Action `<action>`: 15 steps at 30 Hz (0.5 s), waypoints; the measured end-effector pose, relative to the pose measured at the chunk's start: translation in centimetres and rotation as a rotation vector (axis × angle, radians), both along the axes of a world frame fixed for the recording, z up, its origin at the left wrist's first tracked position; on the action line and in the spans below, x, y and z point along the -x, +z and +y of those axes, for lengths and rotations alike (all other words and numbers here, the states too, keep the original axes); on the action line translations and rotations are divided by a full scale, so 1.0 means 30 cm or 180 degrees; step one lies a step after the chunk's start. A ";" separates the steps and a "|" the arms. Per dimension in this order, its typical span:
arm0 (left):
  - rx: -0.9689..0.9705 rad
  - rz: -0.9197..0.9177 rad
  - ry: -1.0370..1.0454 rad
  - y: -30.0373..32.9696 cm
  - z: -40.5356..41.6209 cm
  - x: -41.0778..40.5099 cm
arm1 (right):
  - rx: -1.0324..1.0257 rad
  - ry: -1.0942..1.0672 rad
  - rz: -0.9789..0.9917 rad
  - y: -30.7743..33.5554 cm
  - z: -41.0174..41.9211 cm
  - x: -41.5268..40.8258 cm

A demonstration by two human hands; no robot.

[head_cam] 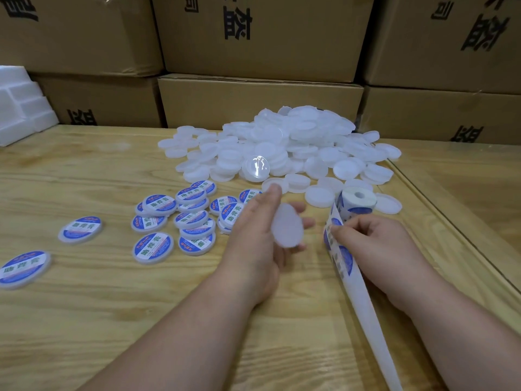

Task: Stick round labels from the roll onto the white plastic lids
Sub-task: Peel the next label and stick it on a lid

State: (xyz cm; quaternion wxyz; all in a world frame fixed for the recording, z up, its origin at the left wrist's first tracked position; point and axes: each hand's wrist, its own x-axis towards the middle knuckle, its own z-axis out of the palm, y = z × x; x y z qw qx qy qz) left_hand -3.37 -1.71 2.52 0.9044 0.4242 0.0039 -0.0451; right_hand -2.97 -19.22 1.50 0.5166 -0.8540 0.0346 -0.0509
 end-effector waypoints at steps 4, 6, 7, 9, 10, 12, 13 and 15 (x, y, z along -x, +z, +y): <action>-0.0104 0.0028 0.0393 -0.003 0.008 -0.021 | -0.0421 0.0250 0.0258 0.010 0.000 0.009; -0.0356 -0.0089 0.0314 -0.009 0.008 -0.016 | -0.0627 0.0379 0.0304 0.015 0.002 0.013; -0.0594 -0.0202 0.0272 -0.012 0.006 -0.010 | -0.0676 0.0410 0.0304 0.018 0.002 0.013; -0.1153 -0.0458 0.0173 -0.020 -0.006 0.004 | -0.0711 0.0462 0.0259 0.021 0.002 0.012; -0.1378 -0.0600 0.0121 -0.027 -0.013 0.010 | -0.0759 0.0485 0.0224 0.021 0.002 0.011; -0.1654 -0.0885 -0.0041 -0.036 -0.028 0.023 | -0.0905 0.0545 0.0195 0.021 0.000 0.011; -0.1775 -0.0983 -0.0120 -0.038 -0.033 0.029 | -0.0949 0.0569 0.0196 0.024 0.000 0.013; -0.1943 -0.1082 -0.0204 -0.040 -0.037 0.036 | -0.0987 0.0595 0.0240 0.028 -0.002 0.014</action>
